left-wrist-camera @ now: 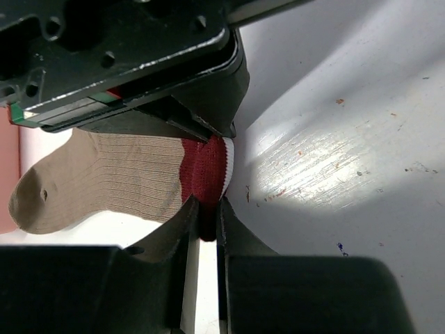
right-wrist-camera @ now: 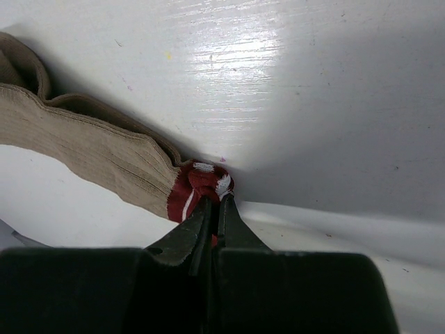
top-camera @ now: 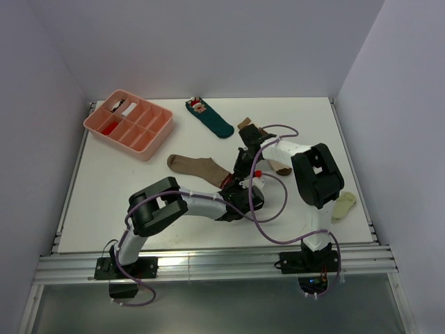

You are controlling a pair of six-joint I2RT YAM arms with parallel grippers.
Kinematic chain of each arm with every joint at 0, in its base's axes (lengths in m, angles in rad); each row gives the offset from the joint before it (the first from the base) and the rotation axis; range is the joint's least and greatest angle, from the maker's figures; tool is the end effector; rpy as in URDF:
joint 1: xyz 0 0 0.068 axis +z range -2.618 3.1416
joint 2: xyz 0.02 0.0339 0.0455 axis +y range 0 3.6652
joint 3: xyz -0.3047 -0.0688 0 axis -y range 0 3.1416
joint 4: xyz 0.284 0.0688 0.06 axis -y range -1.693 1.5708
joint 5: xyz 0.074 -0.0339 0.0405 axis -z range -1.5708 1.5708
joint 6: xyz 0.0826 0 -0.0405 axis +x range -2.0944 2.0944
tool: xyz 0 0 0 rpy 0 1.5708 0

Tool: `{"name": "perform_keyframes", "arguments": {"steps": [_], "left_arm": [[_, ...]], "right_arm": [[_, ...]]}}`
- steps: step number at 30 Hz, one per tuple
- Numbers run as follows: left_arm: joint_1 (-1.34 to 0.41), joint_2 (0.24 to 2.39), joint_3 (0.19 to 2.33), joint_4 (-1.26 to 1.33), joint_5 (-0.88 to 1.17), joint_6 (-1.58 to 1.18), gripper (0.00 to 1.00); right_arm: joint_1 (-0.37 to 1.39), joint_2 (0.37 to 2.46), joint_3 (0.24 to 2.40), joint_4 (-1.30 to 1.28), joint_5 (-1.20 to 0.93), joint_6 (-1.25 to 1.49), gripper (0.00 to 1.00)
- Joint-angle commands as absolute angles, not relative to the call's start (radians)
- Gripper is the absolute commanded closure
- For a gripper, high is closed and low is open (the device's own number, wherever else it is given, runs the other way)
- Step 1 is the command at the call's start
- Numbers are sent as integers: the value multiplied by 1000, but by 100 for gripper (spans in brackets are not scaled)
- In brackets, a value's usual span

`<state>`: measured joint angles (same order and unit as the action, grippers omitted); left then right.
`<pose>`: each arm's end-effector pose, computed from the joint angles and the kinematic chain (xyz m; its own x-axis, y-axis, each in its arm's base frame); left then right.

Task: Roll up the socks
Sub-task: Roll the sock at the center of the board.

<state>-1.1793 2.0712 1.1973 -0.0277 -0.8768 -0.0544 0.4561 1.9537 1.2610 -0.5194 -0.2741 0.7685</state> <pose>0.2392 -0.4131 0.1021 -0.3211 0.6867 -0.6522 0.3924 0.7233 0.5683 0.3893 0.2159 0.1172 -0.9584 0.2751 -0.0762 0.2181 0.8779 0.4262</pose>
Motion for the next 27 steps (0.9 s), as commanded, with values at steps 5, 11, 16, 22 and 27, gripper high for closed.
{"name": "perform_keyframes", "arguments": {"steps": [5, 11, 16, 22, 27], "left_arm": [[-1174, 2056, 1204, -80, -810, -121, 99], [-1121, 1951, 1163, -112, -637, -276, 100], [-1082, 1901, 1118, -117, -557, -334, 100], [-1054, 1872, 1081, -104, -462, -377, 99], [-1003, 1833, 1049, -94, -307, -445, 99]], "right_arm": [[454, 1970, 1195, -462, -264, 753, 100], [426, 1859, 1163, -353, -284, 756, 75], [390, 1798, 1134, -243, -334, 791, 55], [338, 1709, 1075, -120, -331, 830, 33], [281, 1573, 954, -35, -269, 871, 32]]}}
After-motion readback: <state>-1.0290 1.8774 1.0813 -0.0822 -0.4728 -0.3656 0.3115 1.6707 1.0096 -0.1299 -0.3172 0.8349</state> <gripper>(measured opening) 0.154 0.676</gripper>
